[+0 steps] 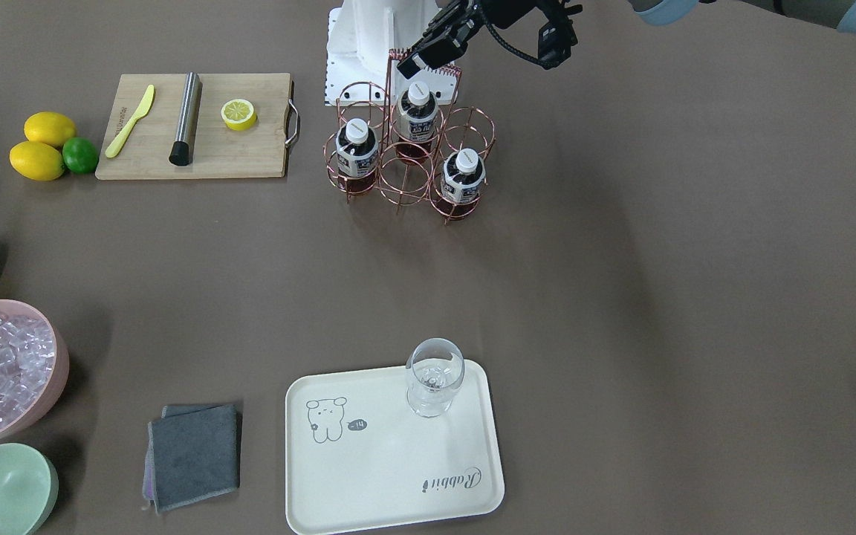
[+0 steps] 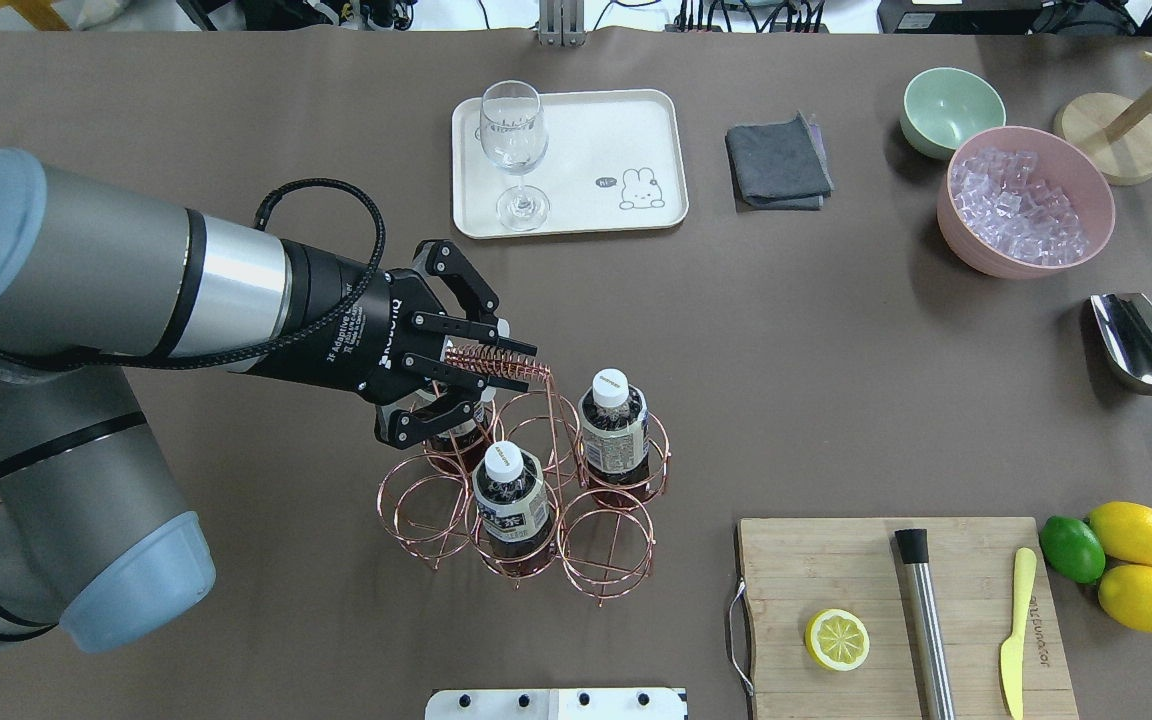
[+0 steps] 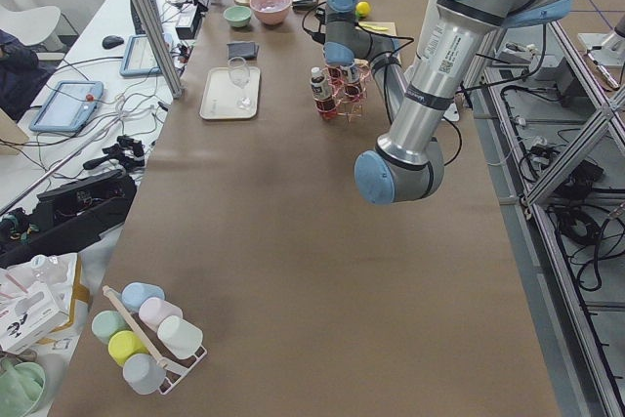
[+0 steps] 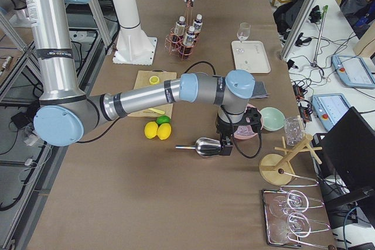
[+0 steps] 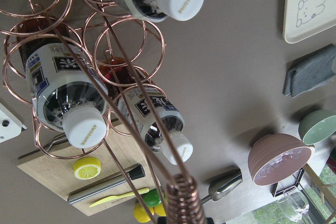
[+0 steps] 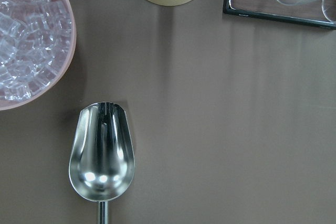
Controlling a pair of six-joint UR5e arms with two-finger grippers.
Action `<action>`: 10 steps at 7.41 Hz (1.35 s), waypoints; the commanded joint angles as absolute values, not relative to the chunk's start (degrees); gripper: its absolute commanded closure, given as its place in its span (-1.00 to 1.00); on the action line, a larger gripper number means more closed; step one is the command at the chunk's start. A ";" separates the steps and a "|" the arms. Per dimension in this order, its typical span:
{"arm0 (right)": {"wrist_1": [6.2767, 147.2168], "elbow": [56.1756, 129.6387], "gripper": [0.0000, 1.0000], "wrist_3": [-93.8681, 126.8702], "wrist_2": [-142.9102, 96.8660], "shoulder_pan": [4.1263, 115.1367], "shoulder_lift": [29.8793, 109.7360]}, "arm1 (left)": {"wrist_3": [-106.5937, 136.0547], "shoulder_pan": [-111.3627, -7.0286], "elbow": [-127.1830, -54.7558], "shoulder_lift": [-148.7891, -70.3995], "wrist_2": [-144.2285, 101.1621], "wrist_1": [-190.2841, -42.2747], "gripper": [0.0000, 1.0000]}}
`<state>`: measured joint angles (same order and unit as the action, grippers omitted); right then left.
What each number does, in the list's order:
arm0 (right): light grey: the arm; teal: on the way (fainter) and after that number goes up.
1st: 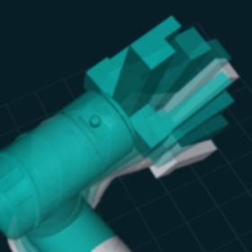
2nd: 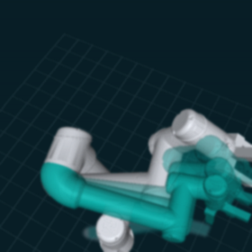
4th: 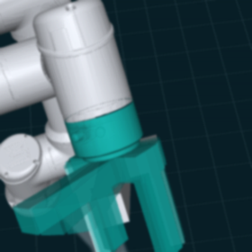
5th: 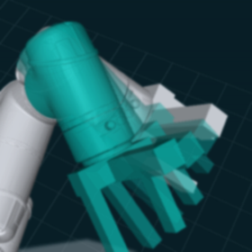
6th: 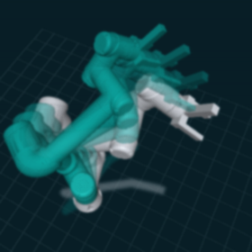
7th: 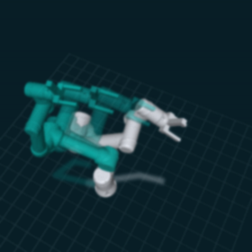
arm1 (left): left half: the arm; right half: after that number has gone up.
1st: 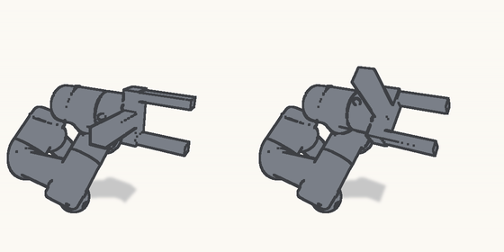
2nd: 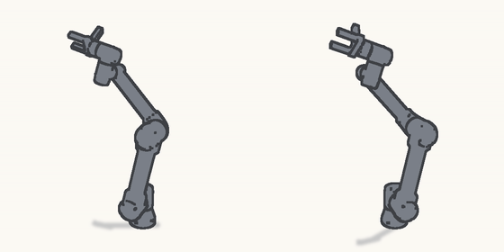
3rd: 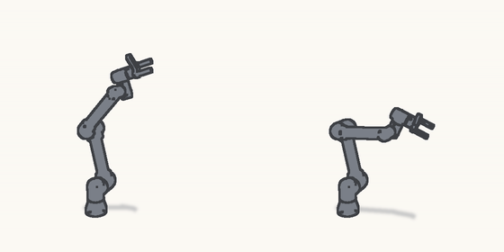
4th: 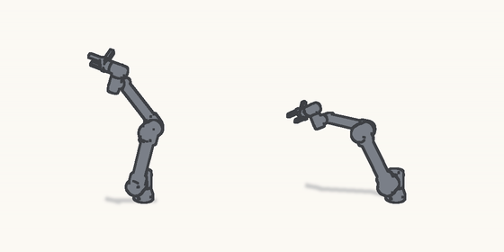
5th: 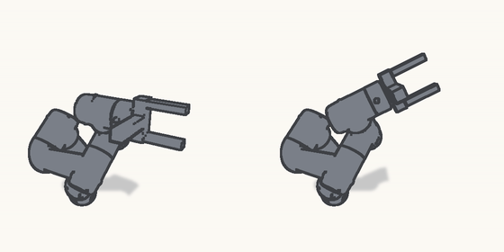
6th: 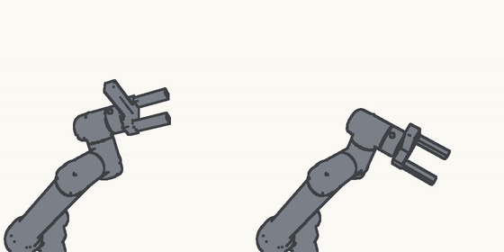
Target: Take tea from basket to plate
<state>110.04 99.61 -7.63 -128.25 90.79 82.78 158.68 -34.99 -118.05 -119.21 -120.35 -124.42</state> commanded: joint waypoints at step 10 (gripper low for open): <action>110.65 108.26 -0.99 16.68 -127.00 80.78 78.22 | 158.73 -35.24 -115.84 -118.92 -120.32 -127.53 1.00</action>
